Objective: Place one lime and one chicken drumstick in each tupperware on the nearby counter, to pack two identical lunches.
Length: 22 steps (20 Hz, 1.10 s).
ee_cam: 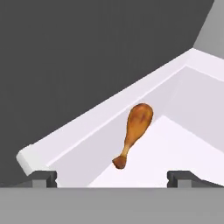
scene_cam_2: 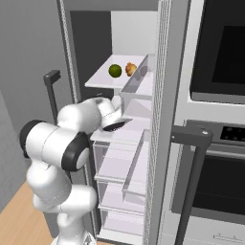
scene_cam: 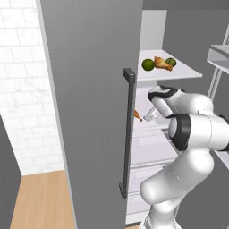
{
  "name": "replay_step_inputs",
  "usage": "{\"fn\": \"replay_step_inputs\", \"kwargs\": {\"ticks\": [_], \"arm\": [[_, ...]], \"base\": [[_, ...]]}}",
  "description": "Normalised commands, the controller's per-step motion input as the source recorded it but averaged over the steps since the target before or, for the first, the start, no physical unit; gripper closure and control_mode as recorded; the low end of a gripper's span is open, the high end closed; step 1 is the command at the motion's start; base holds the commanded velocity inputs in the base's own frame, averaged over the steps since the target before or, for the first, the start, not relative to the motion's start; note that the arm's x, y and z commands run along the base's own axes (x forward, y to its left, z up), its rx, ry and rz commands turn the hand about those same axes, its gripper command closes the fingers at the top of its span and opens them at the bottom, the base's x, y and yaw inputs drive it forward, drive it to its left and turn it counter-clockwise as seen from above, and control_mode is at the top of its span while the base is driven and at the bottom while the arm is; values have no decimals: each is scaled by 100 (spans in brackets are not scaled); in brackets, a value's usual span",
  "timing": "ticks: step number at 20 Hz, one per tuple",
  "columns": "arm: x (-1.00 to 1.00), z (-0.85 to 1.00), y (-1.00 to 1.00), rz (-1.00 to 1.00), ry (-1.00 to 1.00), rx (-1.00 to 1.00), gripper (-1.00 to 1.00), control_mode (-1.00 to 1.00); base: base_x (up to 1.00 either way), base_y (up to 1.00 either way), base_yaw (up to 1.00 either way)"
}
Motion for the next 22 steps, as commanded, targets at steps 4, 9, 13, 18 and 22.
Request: {"fn": "replay_step_inputs", "kwargs": {"ticks": [4,9,13,18,22], "arm": [[6,-5,-13,21,-13,0,-100,-100],[25,-12,0,8,-12,0,-100,-100],[26,-24,11,6,-6,0,-100,-100],[38,-5,22,4,0,0,-100,-100],[42,0,3,5,2,0,-100,-100]], "base": [[0,0,0],[0,0,0],[0,0,0],[0,0,0],[0,0,0]]}}
